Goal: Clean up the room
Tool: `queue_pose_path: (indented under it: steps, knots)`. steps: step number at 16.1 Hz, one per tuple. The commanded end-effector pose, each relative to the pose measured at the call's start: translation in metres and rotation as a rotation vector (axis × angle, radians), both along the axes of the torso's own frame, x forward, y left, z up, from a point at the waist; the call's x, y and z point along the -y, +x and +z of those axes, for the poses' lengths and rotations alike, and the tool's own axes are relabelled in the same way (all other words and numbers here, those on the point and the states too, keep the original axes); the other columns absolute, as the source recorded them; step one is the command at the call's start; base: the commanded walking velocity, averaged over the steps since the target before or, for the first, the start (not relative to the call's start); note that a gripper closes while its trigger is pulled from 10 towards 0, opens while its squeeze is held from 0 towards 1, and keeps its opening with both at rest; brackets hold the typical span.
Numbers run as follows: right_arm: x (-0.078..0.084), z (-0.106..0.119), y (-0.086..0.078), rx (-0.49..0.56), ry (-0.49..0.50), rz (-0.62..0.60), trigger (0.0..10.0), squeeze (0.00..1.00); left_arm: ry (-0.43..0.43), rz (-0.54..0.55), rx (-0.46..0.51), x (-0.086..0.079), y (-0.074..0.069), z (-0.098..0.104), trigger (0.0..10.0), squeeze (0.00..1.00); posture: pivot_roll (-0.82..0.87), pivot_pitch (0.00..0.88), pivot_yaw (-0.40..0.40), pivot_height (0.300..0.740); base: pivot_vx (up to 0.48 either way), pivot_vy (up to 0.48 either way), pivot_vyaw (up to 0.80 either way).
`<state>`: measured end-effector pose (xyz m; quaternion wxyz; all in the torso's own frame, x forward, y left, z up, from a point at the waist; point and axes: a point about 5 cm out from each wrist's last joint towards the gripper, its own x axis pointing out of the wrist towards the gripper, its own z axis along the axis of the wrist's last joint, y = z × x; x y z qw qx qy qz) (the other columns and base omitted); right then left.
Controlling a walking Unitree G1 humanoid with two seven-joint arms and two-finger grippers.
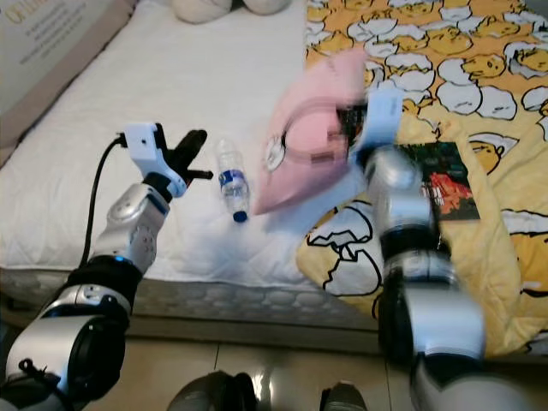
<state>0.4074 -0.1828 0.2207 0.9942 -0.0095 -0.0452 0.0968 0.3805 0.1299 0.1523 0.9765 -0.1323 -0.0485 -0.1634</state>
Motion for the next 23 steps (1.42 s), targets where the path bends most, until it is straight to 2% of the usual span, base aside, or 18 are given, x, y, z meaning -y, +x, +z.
queue_pose_path:
  steps: [1, 4, 6, 11, 14, 15, 17, 20, 22, 23]
  knots:
    - [-0.007, 0.024, 0.005, 0.080, -0.023, 0.013, 0.0, 0.00, 0.051, 0.039, 0.021, -0.007, -0.002, 0.000, 10.0, 0.00, -0.20, 0.000, 0.154, 0.740, 0.000, 0.000, 0.00]
    - [-0.009, 0.036, 0.009, 0.105, -0.019, 0.000, 0.0, 0.00, 0.126, 0.088, 0.061, -0.016, 0.000, 0.011, 10.0, 0.00, -0.18, 0.000, 0.136, 0.740, 0.000, 0.000, 0.00]
    - [-0.012, 0.041, 0.010, 0.123, -0.034, -0.003, 0.0, 0.00, 0.162, 0.112, 0.084, -0.022, 0.001, 0.018, 10.0, 0.00, -0.17, 0.000, 0.134, 0.740, 0.000, 0.388, 0.28]
    - [-0.004, 0.074, 0.013, 0.208, -0.082, -0.034, 0.0, 0.00, 0.261, 0.157, 0.047, -0.021, 0.000, 0.010, 10.0, 0.00, -0.18, 0.000, 0.129, 0.740, 0.000, 0.480, 0.47]
    - [0.003, 0.097, 0.012, 0.268, -0.142, -0.060, 0.0, 0.00, 0.243, 0.161, 0.028, -0.020, -0.001, 0.007, 10.0, 0.00, -0.18, 0.000, 0.127, 0.740, 0.000, 0.480, 0.46]
    - [0.006, 0.118, 0.010, 0.320, -0.184, -0.077, 0.0, 0.00, 0.233, 0.163, 0.025, -0.019, -0.001, 0.006, 10.0, 0.00, -0.18, 0.000, 0.126, 0.740, 0.000, 0.480, 0.43]
    - [0.006, 0.138, 0.009, 0.357, -0.208, -0.085, 0.0, 0.00, 0.216, 0.169, 0.018, -0.018, -0.001, 0.006, 10.0, 0.00, -0.18, 0.000, 0.121, 0.740, 0.000, 0.480, 0.42]
    - [0.001, 0.141, 0.010, 0.350, -0.214, -0.086, 0.0, 0.00, 0.208, 0.176, 0.018, -0.018, 0.000, 0.006, 10.0, 0.00, -0.17, 0.000, 0.114, 0.740, 0.000, 0.480, 0.00]
    - [-0.010, 0.144, 0.010, 0.377, -0.251, -0.053, 0.0, 0.00, 0.204, 0.210, 0.023, -0.020, -0.002, 0.007, 10.0, 0.00, -0.16, 0.000, 0.111, 0.740, 0.000, 0.217, 0.00]
    - [-0.016, 0.147, 0.009, 0.401, -0.255, -0.029, 7.5, 0.00, 0.206, 0.221, 0.024, -0.021, -0.002, 0.007, 10.0, 0.00, -0.16, 0.000, 0.113, 0.740, 0.000, 0.000, 0.00]
